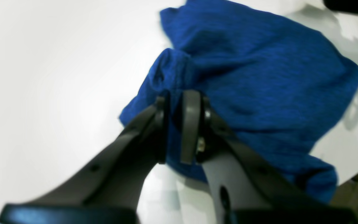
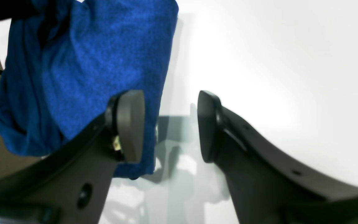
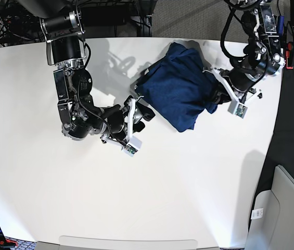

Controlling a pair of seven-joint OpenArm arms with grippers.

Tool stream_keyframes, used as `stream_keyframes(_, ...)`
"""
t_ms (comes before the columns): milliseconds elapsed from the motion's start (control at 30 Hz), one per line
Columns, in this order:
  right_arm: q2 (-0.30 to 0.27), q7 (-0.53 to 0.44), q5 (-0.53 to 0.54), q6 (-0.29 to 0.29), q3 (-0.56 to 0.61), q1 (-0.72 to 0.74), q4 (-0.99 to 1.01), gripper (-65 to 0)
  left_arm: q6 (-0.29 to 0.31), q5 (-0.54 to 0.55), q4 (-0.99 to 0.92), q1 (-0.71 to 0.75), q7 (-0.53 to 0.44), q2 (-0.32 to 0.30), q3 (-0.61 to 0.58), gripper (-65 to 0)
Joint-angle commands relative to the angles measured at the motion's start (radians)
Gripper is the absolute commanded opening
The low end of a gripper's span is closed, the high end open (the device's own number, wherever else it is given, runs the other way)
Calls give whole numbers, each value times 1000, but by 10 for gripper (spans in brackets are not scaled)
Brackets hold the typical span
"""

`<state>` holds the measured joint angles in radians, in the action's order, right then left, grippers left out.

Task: Fold the T-shirt properly
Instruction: 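Grasp the bundle edge with the left gripper and pull it outward, then hold the bundle with both grippers and flatten it into a square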

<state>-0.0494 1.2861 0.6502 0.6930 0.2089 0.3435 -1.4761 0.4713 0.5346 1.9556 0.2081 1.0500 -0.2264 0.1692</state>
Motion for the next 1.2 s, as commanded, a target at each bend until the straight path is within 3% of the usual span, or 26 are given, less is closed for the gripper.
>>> stream_keyframes(0,3,-20,13,5,-1,25,-16,-390,1,14,18,-19,-18,-9,23,-592)
stream_keyframes(167,3,-21,13,5,-1,25,-15,-390,4,14,18,-26,-18,-11,77,-592)
stream_keyframes(533,4,-21,13,5,-1,19,-15,-390,4,14,-2,-11,-12,-104,88,-592)
stream_keyframes(833,24,-24,13,5,-4,19,-15,-390,2,12,-3,118,-7,-103,89,-577)
stream_keyframes(933,26,-66,13,5,-2,21,-15,-390,1,12,-3,123,-7,-103,94,-553)
stream_keyframes(1033,38,-70,12,5,-2,36,-15,-390,-1,14,6,126,-6,-94,155,-545)
stream_keyframes(1167,84,-98,-114,5,-1,59,-13,-390,5,20,89,164,34,-51,183,-546)
